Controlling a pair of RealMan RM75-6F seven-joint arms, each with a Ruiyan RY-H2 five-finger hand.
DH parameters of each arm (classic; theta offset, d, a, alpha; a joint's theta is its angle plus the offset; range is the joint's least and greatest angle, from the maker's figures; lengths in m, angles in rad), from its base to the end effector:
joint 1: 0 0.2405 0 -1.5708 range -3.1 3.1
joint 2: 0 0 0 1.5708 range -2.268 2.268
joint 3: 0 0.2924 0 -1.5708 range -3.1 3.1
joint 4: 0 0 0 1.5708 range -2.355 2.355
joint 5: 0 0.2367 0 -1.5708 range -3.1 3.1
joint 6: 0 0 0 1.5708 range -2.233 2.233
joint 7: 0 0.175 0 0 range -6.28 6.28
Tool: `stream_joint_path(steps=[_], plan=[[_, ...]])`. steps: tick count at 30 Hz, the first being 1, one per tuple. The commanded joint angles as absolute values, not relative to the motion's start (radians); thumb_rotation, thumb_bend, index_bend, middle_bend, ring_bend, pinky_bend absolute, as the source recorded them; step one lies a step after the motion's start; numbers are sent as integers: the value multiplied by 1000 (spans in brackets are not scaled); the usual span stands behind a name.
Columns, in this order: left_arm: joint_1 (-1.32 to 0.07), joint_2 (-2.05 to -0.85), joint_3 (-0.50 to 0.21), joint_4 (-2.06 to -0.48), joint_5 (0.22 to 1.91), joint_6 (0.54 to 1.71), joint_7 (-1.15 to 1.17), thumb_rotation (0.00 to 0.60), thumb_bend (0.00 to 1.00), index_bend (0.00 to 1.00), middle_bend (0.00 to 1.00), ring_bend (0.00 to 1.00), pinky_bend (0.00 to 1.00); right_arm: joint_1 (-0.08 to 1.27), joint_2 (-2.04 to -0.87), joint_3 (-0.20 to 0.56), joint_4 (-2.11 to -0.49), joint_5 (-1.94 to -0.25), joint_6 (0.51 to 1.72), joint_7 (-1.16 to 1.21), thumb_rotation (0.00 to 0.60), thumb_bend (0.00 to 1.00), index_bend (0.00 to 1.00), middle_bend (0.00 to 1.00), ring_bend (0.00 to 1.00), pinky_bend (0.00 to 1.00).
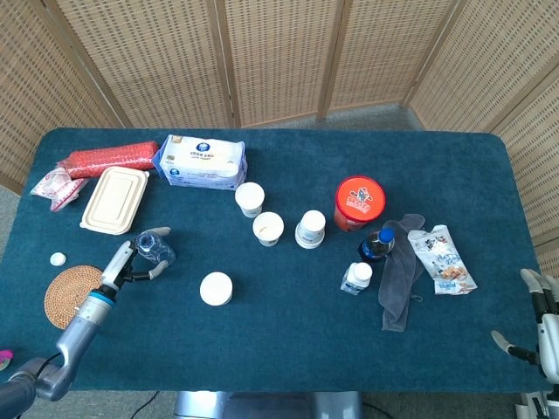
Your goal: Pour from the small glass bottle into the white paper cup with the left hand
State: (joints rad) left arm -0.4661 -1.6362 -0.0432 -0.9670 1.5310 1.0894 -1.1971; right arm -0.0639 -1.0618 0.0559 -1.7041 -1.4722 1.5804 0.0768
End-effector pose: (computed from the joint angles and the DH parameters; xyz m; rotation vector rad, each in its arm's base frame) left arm -0.3367 0.3552 -0.0413 -1.2070 -1.9214 -1.4735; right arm -0.3639 -0.1641 0.1795 1.1827 -0.9985 0.9260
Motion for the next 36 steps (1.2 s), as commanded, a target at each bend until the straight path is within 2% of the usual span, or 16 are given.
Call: stream_joint_path(steps=[1, 6, 10, 25, 36], plan=[[-475, -1654, -54, -950, 1516, 1087, -1167, 600, 480, 322, 309, 285, 281, -65, -1062, 56, -1704, -1474, 1581, 81, 600, 147, 0, 50, 0, 0], [-486, -1659, -70, -939, 1509, 1105, -1082, 600, 497, 372, 365, 346, 381, -68, -1060, 57, -1702, -1474, 1584, 89, 600, 145, 0, 50, 0, 0], [-499, -1618, -72, -968, 1524, 1124, -987, 600, 519, 390, 383, 368, 421, -71, -1060, 57, -1696, -1471, 1585, 98, 600, 145, 0, 51, 0, 0], [-536, -1351, -40, -1187, 1571, 1113, -601, 600, 522, 396, 386, 372, 416, -69, -1062, 58, -1693, -1465, 1571, 101, 600, 142, 0, 51, 0, 0], [-571, -1310, -25, -1252, 1577, 1068, -507, 600, 522, 391, 386, 372, 414, -72, -1062, 59, -1698, -1462, 1574, 99, 600, 143, 0, 51, 0, 0]])
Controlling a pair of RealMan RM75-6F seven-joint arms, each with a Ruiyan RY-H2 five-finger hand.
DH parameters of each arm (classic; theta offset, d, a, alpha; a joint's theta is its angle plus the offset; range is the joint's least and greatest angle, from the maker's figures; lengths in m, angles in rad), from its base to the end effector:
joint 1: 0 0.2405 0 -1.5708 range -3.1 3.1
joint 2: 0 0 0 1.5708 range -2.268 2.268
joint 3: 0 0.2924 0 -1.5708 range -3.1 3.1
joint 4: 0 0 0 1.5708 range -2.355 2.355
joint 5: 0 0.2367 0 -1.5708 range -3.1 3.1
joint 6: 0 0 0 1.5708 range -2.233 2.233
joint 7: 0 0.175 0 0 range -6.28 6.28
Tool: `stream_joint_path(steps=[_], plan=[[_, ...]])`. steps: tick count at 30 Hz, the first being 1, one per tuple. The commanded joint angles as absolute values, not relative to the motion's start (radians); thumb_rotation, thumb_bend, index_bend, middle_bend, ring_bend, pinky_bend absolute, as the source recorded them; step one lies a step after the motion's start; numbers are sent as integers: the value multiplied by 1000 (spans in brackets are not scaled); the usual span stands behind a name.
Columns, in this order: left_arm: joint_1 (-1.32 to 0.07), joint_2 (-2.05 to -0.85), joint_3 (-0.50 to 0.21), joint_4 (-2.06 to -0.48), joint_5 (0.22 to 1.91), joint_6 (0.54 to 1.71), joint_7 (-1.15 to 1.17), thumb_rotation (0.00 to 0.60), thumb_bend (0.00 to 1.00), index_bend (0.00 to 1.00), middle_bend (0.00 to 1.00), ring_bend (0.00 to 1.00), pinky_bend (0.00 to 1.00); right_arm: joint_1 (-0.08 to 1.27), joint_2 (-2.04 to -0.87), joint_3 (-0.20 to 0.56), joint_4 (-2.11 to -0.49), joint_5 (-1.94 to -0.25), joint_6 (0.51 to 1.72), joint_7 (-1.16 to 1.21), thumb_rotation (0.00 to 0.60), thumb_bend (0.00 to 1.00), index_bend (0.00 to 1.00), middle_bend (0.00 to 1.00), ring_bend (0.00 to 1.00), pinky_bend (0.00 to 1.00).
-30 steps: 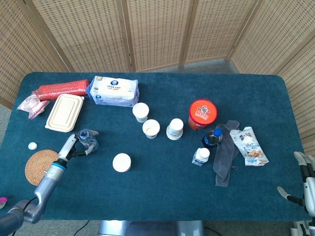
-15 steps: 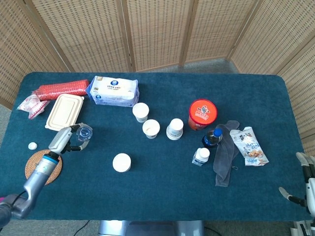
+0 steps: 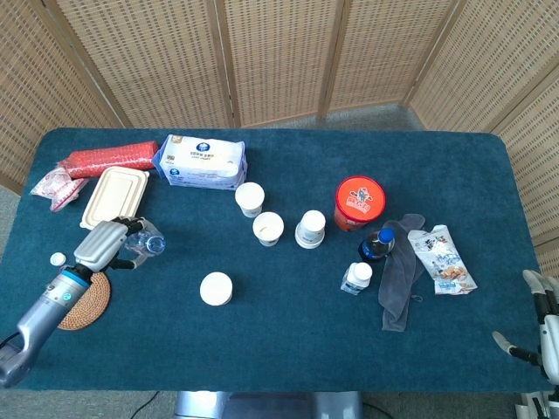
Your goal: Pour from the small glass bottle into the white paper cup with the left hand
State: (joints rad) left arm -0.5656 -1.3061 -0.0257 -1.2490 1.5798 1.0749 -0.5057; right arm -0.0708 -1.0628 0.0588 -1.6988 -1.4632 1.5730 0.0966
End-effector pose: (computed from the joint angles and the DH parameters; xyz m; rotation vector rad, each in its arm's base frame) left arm -0.2993 0.3815 0.0536 -1.7976 -1.1575 -1.0908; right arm -0.3678 -0.1620 0.1795 1.1666 -1.0184 0.9259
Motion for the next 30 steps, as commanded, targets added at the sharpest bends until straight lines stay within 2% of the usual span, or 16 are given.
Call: stream_joint_path(steps=[1, 15, 30], plan=[[-575, -1314, -25, -1252, 1576, 1063, -510, 600, 521, 390, 386, 372, 414, -74, -1062, 59, -1696, -1461, 1576, 101, 600, 142, 0, 51, 0, 0], [-630, -1358, -17, -1220, 1602, 1034, -445, 600, 522, 390, 386, 372, 410, -89, -1062, 58, -1680, -1454, 1586, 127, 600, 143, 0, 51, 0, 0], [-684, -1296, 3, -1242, 1640, 1012, -432, 600, 522, 390, 386, 372, 396, -91, -1065, 61, -1686, -1455, 1588, 120, 600, 143, 0, 51, 0, 0]])
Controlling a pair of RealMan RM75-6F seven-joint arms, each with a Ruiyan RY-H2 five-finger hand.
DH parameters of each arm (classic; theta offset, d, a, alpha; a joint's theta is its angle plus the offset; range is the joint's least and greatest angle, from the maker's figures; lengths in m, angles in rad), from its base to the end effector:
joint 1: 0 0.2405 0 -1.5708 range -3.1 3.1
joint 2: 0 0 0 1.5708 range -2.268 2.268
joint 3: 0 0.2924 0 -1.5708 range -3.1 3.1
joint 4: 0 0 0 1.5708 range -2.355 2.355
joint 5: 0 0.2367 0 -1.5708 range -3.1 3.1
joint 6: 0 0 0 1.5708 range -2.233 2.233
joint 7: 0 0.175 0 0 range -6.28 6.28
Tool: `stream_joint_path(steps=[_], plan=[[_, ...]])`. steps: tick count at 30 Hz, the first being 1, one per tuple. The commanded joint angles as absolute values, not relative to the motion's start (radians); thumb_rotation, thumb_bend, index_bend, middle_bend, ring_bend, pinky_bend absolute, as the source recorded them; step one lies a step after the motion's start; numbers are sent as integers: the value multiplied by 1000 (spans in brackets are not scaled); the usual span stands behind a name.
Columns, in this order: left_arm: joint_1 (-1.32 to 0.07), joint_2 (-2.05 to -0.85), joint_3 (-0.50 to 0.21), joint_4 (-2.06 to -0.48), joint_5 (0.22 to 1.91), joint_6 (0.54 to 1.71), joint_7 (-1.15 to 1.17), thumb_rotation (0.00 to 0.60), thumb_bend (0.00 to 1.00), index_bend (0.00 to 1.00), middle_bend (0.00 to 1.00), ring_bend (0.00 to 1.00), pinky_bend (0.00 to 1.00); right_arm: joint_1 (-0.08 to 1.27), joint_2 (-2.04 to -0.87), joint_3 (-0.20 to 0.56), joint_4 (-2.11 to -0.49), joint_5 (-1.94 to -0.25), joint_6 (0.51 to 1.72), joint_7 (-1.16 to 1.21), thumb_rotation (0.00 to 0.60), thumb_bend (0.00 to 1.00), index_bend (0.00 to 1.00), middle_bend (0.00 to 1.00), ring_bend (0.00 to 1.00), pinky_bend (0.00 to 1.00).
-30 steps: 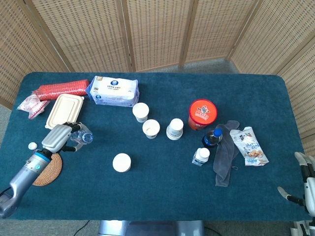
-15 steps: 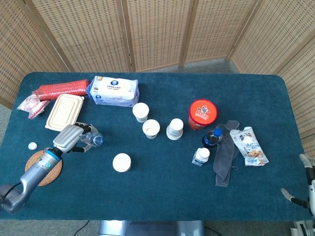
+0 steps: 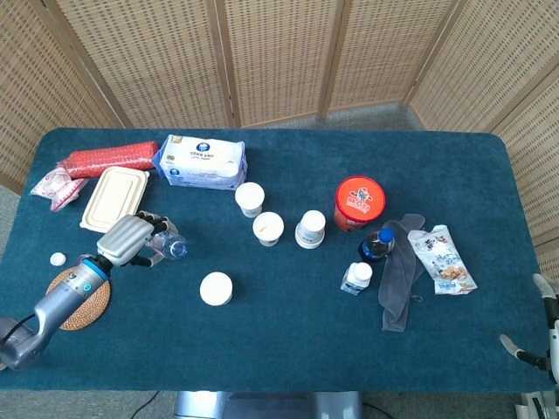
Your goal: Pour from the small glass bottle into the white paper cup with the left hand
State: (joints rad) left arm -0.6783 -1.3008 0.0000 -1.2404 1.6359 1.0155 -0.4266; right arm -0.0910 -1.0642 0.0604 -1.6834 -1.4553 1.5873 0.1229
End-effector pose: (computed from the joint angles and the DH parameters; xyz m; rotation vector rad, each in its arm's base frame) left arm -0.2648 0.4040 0.0416 -1.9965 -0.9858 -1.0074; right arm -0.3743 -0.1543 0.1838 1.1341 -1.0239 0.9253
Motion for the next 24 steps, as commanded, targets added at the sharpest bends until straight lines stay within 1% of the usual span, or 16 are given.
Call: stream_joint_path(steps=[1, 11, 24], plan=[[-688, -1292, 4, -1241, 1643, 1011, -437, 600, 521, 390, 386, 372, 392, -91, -1065, 61, -1688, -1456, 1589, 118, 600, 143, 0, 51, 0, 0], [-719, -1279, 23, -1200, 1678, 1018, -471, 600, 518, 394, 385, 372, 384, -95, -1062, 61, -1722, -1460, 1599, 81, 600, 144, 0, 50, 0, 0], [-721, -1270, 39, -1165, 1695, 1067, -498, 600, 516, 397, 383, 367, 371, -87, -1055, 65, -1750, -1463, 1591, 50, 600, 143, 0, 51, 0, 0]])
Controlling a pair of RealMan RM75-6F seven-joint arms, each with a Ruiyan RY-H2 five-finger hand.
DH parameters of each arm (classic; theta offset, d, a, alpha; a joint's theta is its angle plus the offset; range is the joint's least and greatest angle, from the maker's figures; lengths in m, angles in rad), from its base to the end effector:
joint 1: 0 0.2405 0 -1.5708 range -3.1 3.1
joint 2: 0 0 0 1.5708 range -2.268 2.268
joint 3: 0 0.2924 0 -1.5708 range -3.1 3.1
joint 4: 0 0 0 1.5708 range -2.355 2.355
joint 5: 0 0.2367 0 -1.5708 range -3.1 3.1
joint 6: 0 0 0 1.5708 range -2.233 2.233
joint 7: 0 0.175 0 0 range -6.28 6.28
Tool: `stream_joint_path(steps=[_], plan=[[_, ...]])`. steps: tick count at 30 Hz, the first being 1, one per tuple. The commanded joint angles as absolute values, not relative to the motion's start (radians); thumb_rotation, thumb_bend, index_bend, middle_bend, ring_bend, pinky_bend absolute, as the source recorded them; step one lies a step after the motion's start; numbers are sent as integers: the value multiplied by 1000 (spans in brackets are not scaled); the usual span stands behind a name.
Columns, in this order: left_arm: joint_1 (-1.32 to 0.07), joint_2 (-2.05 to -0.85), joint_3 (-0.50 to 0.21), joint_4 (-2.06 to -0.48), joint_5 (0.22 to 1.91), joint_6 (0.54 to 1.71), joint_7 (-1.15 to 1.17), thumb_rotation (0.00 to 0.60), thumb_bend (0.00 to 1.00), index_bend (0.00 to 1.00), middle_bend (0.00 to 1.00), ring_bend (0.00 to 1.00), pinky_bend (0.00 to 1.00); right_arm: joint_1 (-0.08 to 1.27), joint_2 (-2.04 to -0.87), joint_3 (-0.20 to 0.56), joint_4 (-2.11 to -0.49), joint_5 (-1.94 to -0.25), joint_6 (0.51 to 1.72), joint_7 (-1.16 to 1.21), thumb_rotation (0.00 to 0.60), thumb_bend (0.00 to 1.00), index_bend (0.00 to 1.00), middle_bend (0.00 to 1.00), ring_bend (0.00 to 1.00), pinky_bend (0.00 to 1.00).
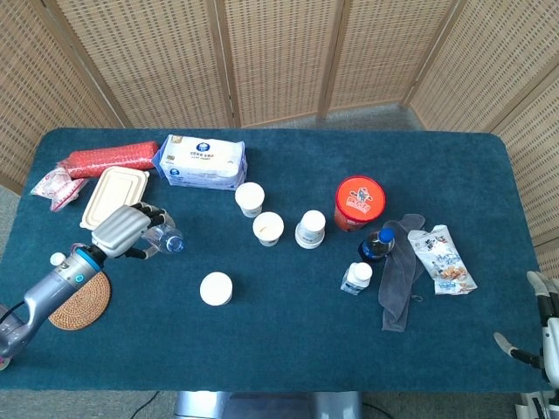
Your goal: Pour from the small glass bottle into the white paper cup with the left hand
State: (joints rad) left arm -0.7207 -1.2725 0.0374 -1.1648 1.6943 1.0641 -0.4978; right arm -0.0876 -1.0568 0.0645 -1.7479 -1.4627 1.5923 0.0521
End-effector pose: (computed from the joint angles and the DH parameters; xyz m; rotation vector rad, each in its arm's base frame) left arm -0.2642 0.4189 0.0639 -2.0490 -0.8873 -1.0088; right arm -0.3589 -0.1578 0.1808 1.1469 -1.0092 0.9228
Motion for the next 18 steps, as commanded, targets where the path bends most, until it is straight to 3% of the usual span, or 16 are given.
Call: stream_joint_path(steps=[1, 18], plan=[[-722, -1268, 39, -1166, 1695, 1069, -500, 600, 516, 400, 383, 367, 371, -86, -1055, 65, -1752, -1463, 1590, 49, 600, 143, 0, 51, 0, 0], [-730, -1275, 47, -1171, 1700, 1090, -487, 600, 514, 403, 383, 367, 366, -88, -1050, 65, -1751, -1462, 1593, 54, 600, 142, 0, 51, 0, 0]])
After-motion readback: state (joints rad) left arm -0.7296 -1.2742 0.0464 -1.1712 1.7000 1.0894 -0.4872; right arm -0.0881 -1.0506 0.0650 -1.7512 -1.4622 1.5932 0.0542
